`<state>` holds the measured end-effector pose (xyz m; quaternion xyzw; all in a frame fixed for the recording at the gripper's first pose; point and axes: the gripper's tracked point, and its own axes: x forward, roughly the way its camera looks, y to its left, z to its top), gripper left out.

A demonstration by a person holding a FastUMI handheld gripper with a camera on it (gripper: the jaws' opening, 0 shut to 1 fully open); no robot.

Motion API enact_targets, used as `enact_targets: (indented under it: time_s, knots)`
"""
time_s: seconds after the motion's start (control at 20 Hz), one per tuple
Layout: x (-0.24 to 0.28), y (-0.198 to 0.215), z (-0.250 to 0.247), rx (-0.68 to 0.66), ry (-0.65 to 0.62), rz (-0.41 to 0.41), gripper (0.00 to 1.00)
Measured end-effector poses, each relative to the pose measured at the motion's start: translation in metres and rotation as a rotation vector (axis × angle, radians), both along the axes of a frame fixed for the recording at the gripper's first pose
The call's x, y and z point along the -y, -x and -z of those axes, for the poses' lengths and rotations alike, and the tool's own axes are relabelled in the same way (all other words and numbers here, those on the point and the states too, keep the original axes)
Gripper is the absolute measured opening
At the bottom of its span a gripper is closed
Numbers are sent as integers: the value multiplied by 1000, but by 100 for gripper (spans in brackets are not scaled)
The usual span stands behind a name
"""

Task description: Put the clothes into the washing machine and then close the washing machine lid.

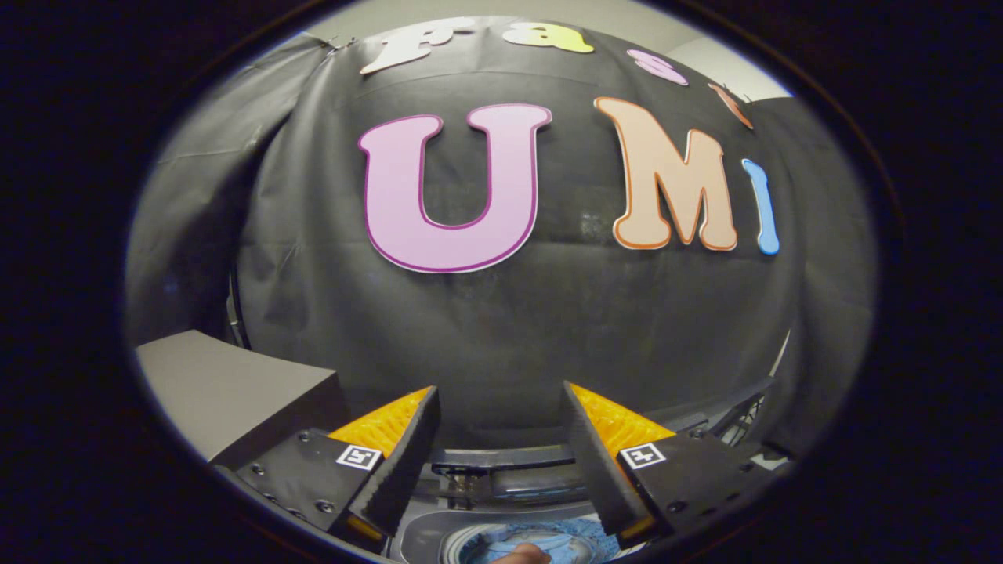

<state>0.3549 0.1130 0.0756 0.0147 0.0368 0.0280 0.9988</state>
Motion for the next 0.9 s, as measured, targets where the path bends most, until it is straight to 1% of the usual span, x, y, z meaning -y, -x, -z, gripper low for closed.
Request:
enact_targets:
  time_s: [0.4,0.7,0.8,0.9]
  knots:
    - [3,20,8,-17,9,22,95]
    - [6,41,15,-5,-8,42,95]
    - [9,51,24,-10,-15,51,95]
    - [13,61,52,-80,-31,64,94]
